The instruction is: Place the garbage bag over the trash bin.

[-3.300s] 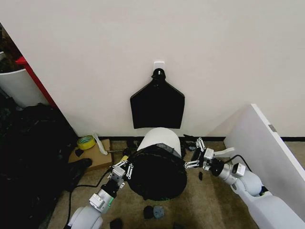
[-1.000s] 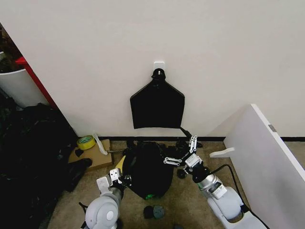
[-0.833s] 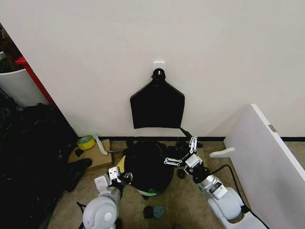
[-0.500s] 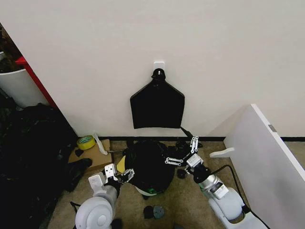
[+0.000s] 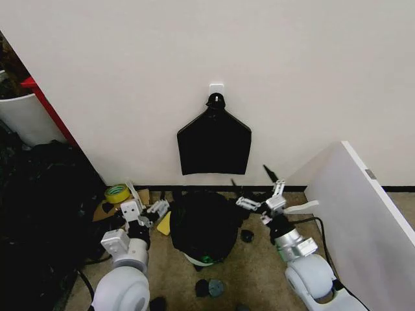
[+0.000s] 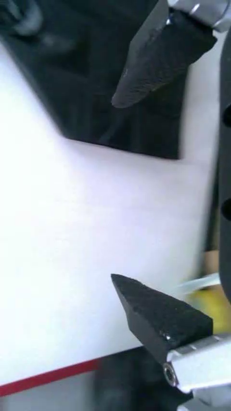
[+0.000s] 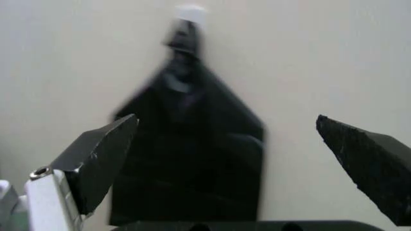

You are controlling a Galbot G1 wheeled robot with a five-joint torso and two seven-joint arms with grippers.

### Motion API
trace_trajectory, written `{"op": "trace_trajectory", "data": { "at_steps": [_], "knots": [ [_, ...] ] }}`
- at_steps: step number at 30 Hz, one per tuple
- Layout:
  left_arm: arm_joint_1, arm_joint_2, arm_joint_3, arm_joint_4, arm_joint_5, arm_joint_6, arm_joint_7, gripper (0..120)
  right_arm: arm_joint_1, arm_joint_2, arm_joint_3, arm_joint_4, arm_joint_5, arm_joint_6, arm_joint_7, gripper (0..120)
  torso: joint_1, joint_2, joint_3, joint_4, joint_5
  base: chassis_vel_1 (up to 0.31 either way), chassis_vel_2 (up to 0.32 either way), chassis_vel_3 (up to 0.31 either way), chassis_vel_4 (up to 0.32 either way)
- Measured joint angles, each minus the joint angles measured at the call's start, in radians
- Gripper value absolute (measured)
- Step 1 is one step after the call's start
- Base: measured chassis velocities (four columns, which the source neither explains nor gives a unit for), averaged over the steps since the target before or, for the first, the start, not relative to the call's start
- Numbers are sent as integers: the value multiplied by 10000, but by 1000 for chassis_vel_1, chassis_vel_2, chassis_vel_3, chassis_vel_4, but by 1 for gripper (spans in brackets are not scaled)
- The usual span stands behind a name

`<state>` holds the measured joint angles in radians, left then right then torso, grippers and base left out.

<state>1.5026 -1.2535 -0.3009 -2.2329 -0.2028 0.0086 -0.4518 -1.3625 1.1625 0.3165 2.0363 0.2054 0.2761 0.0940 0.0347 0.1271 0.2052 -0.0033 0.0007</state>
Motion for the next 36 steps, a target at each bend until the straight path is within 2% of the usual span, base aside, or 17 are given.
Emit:
{"op": "trace_trajectory", "data": {
  "at_steps": [3, 6, 8, 11, 13, 16, 22, 28, 31, 36],
  "knots": [
    [197, -306, -147, 128, 879, -892, 700, 100, -68, 522, 950, 69, 59, -317, -139, 100, 0, 0, 0, 1, 0, 0, 0, 0, 0],
    [242, -479, -250, 159, 896, -1182, 1106, 100, -97, 928, 1576, 69, -56, -383, -596, 100, 0, 1, 0, -1, 0, 0, 0, 0, 0],
    [245, -814, -630, 242, 676, -1563, 2015, 100, -154, 1579, 2268, 65, -171, -437, -1346, 100, 0, 0, 0, -2, 0, 0, 0, 0, 0],
    [189, -1190, -1254, 327, 184, -1943, 3387, 100, -247, 2160, 2638, 93, -170, -524, -1775, 100, 0, 0, 0, 0, -1, 0, 0, 0, 0],
    [174, -1260, -1381, 348, 115, -2022, 3609, 100, -261, 2223, 2659, 105, -170, -541, -1801, 100, 0, 0, 0, -1, -1, 0, 0, 0, 0],
    [142, -1739, -2136, 417, -1, -2309, 4407, 100, -405, 2543, 2590, 222, -182, -679, -1836, 100, 0, 0, 0, 1, -1, 0, 0, 0, 0],
    [312, -1866, -2382, 418, 113, -2271, 4434, 100, -580, 2562, 2418, 366, -169, -814, -1675, 100, 0, 0, 0, 2, -1, 0, 0, 0, 0],
    [326, -1734, -2425, 494, 195, -1806, 4207, 100, -712, 2604, 2363, 377, -204, -980, -1505, 100, 0, 0, 0, 0, -1, 0, 0, 0, 0],
    [353, -1601, -2398, 474, 166, -1289, 3924, 100, -827, 2658, 2262, 377, -361, -1024, -1492, 100, 0, 0, 0, 0, -1, 0, 0, 0, 0],
    [400, -1446, -2432, 402, 12, -1141, 3947, 100, -922, 2763, 2235, 481, -518, -1031, -1524, 100, 0, 0, 0, 0, -1, 0, 0, 0, 0]
  ]
}}
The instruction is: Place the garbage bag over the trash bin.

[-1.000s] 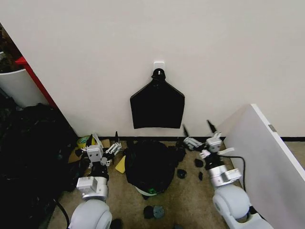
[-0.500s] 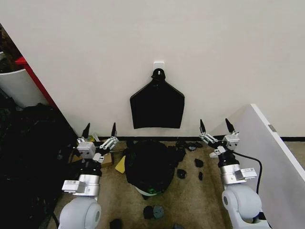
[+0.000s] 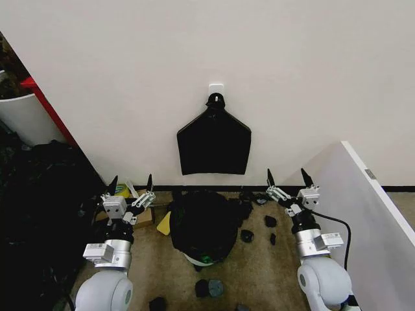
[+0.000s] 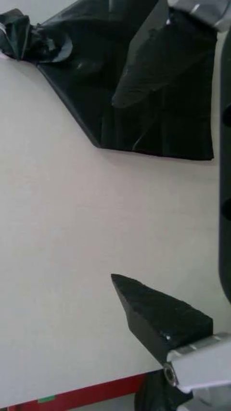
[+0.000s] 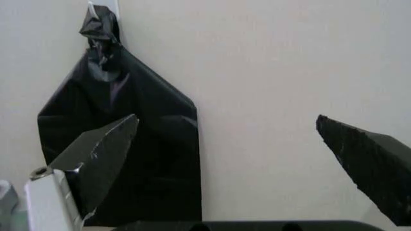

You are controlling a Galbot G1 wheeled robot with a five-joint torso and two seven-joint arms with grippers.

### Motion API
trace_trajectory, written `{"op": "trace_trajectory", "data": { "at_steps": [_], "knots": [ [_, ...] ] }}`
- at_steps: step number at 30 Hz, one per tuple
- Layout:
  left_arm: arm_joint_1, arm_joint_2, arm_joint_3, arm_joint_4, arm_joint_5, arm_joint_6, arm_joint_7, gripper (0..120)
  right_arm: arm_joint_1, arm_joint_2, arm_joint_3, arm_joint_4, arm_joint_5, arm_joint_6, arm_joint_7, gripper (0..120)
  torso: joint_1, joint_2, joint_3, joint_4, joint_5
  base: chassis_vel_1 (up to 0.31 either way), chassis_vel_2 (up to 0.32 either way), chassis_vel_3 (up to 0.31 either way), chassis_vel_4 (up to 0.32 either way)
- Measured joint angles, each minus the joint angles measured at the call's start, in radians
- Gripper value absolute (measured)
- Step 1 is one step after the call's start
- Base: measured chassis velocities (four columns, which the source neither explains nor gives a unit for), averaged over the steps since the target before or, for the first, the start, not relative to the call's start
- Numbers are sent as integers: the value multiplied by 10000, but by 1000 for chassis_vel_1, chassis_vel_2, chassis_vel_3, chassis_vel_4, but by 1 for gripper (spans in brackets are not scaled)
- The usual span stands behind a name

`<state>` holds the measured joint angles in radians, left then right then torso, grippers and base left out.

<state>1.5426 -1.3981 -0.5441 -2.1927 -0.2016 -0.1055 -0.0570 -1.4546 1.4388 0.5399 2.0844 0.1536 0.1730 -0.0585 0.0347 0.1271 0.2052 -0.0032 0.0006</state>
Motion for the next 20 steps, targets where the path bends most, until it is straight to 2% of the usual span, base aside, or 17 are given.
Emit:
{"op": "trace_trajectory", "data": {
  "at_steps": [10, 20],
  "knots": [
    [5, 253, 61, 95, -612, -875, 244, 100, -176, 65, 104, 241, 9, 43, -103, 100, 0, 0, 0, 0, 1, 0, 0, 0, 0],
    [79, 228, 325, 222, -385, -859, -102, 100, -253, 97, 115, 300, 19, 72, -129, 100, 0, 0, 0, 0, 1, 0, 0, 0, 0]
  ]
}}
